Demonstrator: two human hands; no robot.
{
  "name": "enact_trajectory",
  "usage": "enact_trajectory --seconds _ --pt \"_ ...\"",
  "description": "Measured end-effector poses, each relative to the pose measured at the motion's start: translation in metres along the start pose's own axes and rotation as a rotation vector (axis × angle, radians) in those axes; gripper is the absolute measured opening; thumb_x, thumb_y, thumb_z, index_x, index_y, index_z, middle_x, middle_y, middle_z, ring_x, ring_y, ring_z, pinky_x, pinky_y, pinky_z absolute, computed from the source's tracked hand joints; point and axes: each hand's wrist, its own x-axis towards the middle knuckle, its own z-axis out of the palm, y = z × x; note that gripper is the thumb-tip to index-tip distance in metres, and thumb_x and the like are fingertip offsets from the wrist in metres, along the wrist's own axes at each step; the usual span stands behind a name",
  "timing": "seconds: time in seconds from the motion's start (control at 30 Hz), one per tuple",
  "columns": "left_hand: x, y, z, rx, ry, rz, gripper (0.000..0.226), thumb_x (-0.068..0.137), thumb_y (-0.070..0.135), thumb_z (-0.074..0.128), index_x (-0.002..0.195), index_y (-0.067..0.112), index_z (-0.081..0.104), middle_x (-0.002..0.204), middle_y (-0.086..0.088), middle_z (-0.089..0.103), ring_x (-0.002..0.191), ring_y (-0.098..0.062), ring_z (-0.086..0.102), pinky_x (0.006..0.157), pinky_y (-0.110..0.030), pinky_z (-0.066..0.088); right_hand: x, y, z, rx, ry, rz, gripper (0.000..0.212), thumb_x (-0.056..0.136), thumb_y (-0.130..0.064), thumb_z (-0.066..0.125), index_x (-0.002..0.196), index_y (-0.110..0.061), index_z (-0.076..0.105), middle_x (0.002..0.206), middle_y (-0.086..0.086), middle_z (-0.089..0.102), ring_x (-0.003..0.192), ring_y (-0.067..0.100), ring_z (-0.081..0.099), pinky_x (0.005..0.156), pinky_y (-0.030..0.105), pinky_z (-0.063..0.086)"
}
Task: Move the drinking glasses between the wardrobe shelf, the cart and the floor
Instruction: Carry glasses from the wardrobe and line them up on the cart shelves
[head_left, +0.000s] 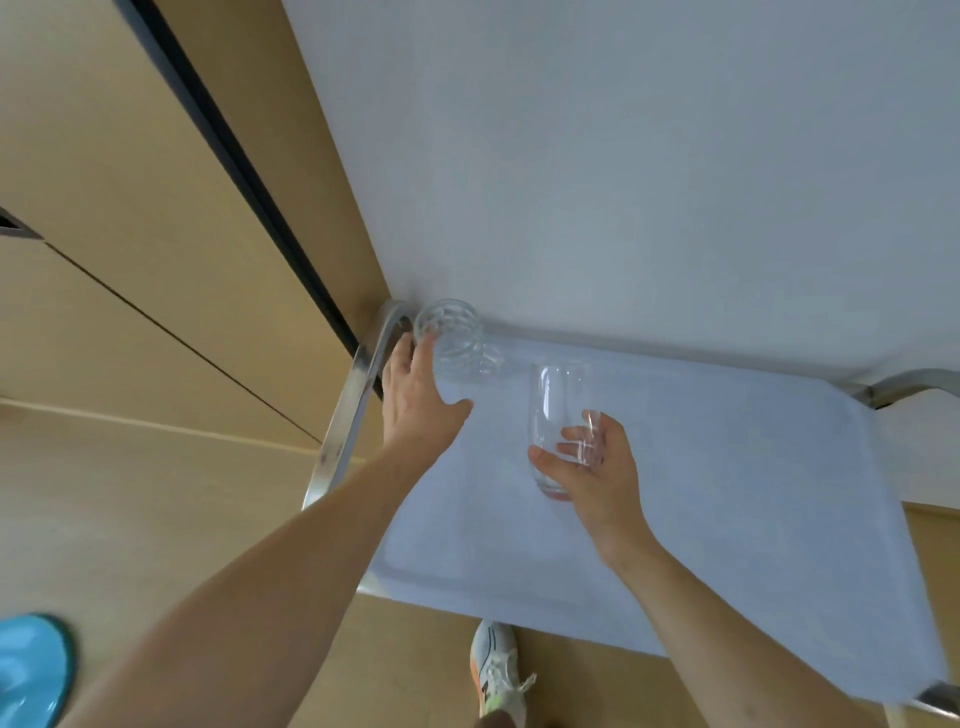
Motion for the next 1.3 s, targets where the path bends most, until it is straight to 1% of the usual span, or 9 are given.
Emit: enact_trajectory --seconds 0.23,0.4,0.63,0.7,0.8,0.93,1.03,1.17,1.3 --pt "-0.096 -0.006 0.0 0.196 -0.013 0.122 0.081 0.086 0.039 0.075 0.152 0.041 0.027 0.168 0.004 0.007 0.155 -0.024 0.005 0.123 -0.05 0.023 -0.062 0.015 -0.038 -0.003 -0.068 -0.042 0.08 0.046 -0.052 0.092 0.114 -0.047 0.051 0.114 -0.01 0.063 0.105 0.01 0.066 0.087 0.053 0.059" --pt "-0.159 -0.02 0.007 0.287 -0.046 0.149 0.08 0.089 0.049 0.07 0.155 0.038 0.027 0.169 -0.002 0.01 0.154 -0.027 0.007 0.124 -0.048 0.018 -0.1 0.034 -0.054 -0.023 -0.108 -0.062 0.087 0.048 -0.054 0.09 0.123 -0.041 0.047 0.115 -0.013 0.062 0.104 0.004 0.065 0.094 0.047 0.057" --pt "-0.226 -0.067 0.026 0.25 -0.077 0.102 0.078 0.089 0.047 0.07 0.155 0.032 0.03 0.167 -0.006 0.017 0.154 -0.029 0.011 0.123 -0.05 0.019 -0.147 0.082 -0.051 -0.055 -0.163 -0.017 0.082 0.06 -0.038 0.092 0.127 -0.035 0.046 0.119 -0.008 0.061 0.11 0.008 0.062 0.098 0.042 0.055" --pt "-0.244 -0.084 0.031 0.237 -0.099 0.07 0.078 0.088 0.046 0.07 0.155 0.03 0.032 0.166 -0.007 0.02 0.153 -0.03 0.014 0.123 -0.052 0.021 -0.163 0.098 -0.046 -0.075 -0.177 0.012 0.078 0.057 -0.042 0.091 0.121 -0.043 0.046 0.12 -0.009 0.06 0.111 0.008 0.062 0.089 0.033 0.057" --pt "-0.261 -0.111 0.035 0.242 -0.113 0.049 0.078 0.087 0.046 0.072 0.153 0.028 0.037 0.164 -0.008 0.025 0.15 -0.031 0.021 0.12 -0.052 0.027 -0.181 0.117 -0.036 -0.076 -0.207 0.058 0.072 0.059 -0.042 0.092 0.112 -0.053 0.045 0.121 -0.01 0.059 0.11 0.005 0.062 0.065 0.017 0.056" --pt "-0.273 -0.149 0.042 0.22 -0.138 0.039 0.076 0.087 0.045 0.072 0.153 0.026 0.039 0.161 -0.009 0.031 0.149 -0.032 0.024 0.118 -0.052 0.03 -0.198 0.148 -0.017 -0.088 -0.22 0.065 0.067 0.071 -0.024 0.093 0.112 -0.047 0.046 0.122 -0.005 0.058 0.095 -0.007 0.064 0.059 0.012 0.053" --pt "-0.279 -0.176 0.056 0.195 -0.15 0.063 0.073 0.089 0.042 0.07 0.152 0.022 0.04 0.16 -0.012 0.033 0.15 -0.032 0.023 0.119 -0.051 0.028 -0.206 0.176 -0.005 -0.117 -0.228 0.06 0.069 0.071 -0.018 0.093 0.117 -0.043 0.047 0.121 -0.003 0.06 0.1 -0.002 0.065 0.068 0.014 0.054" --pt "-0.277 -0.218 0.09 0.174 -0.148 0.095 0.068 0.09 0.038 0.069 0.15 0.019 0.043 0.159 -0.013 0.035 0.15 -0.032 0.024 0.12 -0.049 0.027 -0.2 0.218 0.009 -0.19 -0.251 0.037 0.075 0.068 -0.018 0.094 0.127 -0.027 0.049 0.12 -0.001 0.063 0.11 0.013 0.064 0.091 0.029 0.055" --pt "-0.268 -0.255 0.13 0.129 -0.131 0.135 0.061 0.091 0.03 0.069 0.146 0.015 0.048 0.154 -0.011 0.042 0.146 -0.031 0.031 0.119 -0.045 0.031 -0.176 0.257 0.019 -0.223 -0.275 0.004 0.079 0.069 -0.02 0.094 0.132 -0.027 0.046 0.123 -0.002 0.06 0.113 0.014 0.063 0.09 0.032 0.057"
